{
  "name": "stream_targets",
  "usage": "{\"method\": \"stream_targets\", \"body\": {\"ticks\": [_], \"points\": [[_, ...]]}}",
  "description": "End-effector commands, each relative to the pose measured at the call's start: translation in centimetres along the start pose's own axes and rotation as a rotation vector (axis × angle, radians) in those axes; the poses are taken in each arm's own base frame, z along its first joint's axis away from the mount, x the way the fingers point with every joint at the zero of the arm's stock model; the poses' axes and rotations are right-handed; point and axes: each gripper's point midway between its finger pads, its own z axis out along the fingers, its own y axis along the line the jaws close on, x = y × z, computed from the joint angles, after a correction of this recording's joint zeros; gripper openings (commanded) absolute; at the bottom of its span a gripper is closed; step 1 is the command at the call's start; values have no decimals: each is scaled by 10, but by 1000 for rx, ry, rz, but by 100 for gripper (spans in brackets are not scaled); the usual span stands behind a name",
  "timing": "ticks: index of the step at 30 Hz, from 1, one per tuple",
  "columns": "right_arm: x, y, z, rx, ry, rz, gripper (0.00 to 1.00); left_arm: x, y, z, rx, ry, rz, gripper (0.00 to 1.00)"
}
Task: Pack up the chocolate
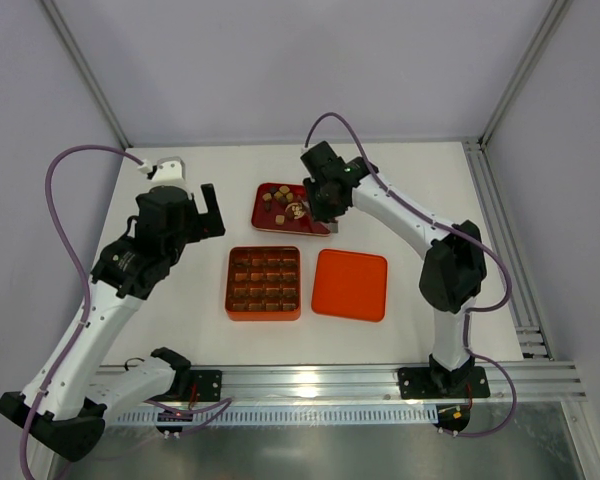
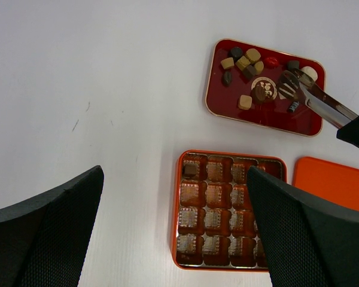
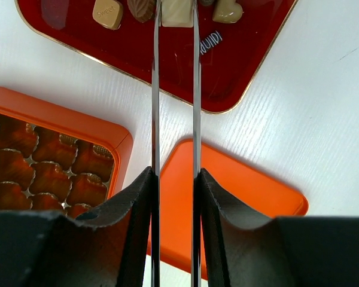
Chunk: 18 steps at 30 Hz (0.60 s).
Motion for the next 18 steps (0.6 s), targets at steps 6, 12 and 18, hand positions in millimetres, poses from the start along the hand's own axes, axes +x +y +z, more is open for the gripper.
{"method": "stream_targets", "body": {"ticks": [6,12,18], "points": [[-26,8,-60,-82,-125,18,36,-7,-6,5,17,-30,-35,100],[-18,21,-80,-124,-137,8,36,-6,-8,8,22,-26,-40,100],[0,50,-104,-163,-146,-40,36,-5,-10,12,25,-25,-47,100]]}}
